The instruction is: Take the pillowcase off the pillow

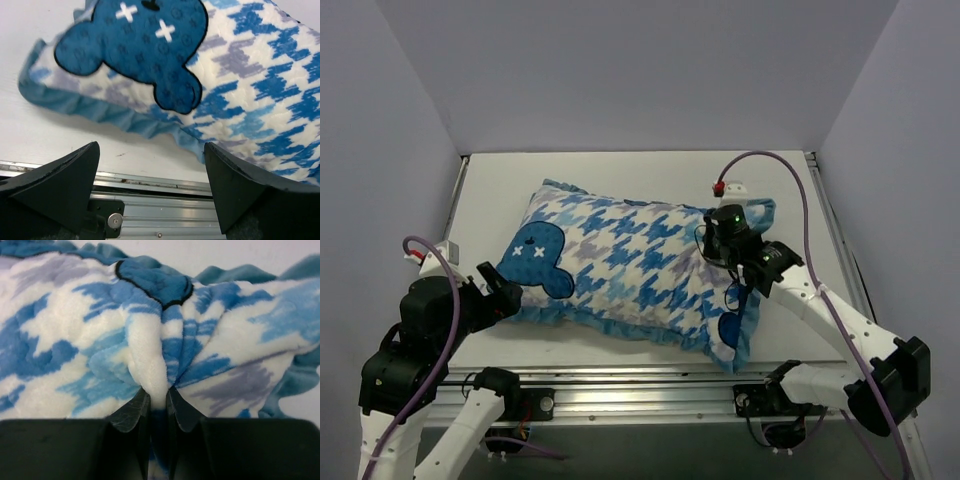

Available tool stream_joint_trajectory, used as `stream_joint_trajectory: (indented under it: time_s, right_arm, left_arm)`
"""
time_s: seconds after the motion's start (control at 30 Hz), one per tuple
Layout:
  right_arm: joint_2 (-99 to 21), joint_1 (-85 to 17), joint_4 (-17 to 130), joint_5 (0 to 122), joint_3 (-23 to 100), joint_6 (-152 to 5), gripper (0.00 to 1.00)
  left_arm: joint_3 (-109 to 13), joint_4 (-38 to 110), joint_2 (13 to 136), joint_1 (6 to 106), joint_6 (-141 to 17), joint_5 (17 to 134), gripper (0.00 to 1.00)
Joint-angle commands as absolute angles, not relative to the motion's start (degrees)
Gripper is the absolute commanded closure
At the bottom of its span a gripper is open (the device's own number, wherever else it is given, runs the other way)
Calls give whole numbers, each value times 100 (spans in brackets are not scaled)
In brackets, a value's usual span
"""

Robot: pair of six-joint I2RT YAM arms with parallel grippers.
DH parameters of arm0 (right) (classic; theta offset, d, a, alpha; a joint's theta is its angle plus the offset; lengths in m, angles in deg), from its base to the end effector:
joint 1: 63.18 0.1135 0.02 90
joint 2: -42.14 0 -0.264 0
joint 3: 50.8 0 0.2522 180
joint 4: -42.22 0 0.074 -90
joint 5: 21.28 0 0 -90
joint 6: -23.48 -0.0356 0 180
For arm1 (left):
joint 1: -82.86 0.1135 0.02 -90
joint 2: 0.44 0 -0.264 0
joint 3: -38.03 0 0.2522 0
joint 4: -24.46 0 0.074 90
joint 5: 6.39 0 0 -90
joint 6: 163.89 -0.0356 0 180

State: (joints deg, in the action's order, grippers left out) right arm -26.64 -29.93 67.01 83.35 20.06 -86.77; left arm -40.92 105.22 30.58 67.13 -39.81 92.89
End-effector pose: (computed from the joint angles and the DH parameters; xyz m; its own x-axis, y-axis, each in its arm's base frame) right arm 0.2362 0.1441 0.3269 -0.4191 0.1257 -0.8992 -0.2032 0.9523 0.2278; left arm 0.0540 -0.0092 0.3776 -0.5091 -0.4312 -0.7450 -0.1788 0.8996 -0.3984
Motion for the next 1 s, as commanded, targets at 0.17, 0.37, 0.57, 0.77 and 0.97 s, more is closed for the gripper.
stream_joint_trajectory:
  time_s: [0.17, 0.37, 0.57, 0.77, 0.97]
  right_arm:
    - [-2396, -1118, 6706, 7927, 982, -10060, 100]
    - [-2527, 703, 6468, 7971, 1217, -10467, 53]
    - [-2730, 951, 7109, 8022, 2307, -9668, 12]
    - [-2861, -102, 7427, 7735, 3362, -8807, 2]
    - [-3695, -1913, 6682, 6039, 3916, -8603, 0]
  left_arm:
    - [-3779, 10001, 3409, 6695, -3882, 8564, 6]
    - [-3296, 9588, 3707, 6695, -3865, 8195, 6]
    - [-3102, 9192, 4060, 6695, -3979, 8256, 6]
    - [-2786, 8858, 4156, 6695, -4014, 8309, 6]
    - [-2697, 8656, 4490, 6704, -4085, 8432, 6]
